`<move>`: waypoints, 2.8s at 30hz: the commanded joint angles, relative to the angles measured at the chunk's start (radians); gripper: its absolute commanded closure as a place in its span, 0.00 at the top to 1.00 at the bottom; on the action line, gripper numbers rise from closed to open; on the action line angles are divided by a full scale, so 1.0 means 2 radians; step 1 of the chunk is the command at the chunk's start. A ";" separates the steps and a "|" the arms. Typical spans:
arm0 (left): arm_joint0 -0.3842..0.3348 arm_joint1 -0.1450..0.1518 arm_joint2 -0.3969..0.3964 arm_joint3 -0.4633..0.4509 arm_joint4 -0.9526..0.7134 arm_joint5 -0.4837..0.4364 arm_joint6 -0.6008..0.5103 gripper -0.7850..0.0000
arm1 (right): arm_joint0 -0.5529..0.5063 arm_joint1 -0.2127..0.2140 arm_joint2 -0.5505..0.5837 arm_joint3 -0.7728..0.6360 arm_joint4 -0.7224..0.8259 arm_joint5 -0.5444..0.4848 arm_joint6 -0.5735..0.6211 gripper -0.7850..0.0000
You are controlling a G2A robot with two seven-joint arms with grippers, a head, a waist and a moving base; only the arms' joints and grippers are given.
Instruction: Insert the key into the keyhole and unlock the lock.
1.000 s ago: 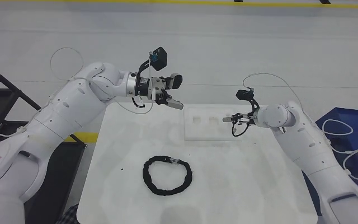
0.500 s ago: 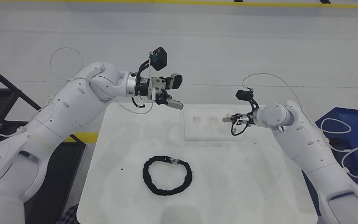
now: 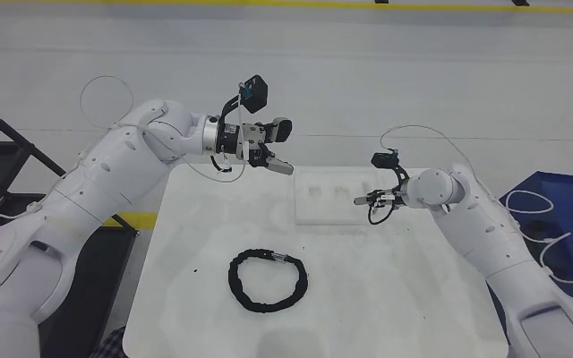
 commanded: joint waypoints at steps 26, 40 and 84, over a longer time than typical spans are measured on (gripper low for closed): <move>0.000 0.000 0.000 0.000 0.000 0.000 0.000 1.00 | 0.044 -0.044 -0.050 0.114 -0.025 0.013 -0.010 0.41; 0.000 0.000 0.000 0.000 0.000 0.000 0.000 1.00 | 0.057 -0.065 -0.065 0.151 -0.030 0.023 -0.009 0.17; 0.000 0.000 0.000 0.000 0.000 0.000 0.000 1.00 | -0.111 0.015 0.174 -0.191 -0.005 0.023 0.014 0.00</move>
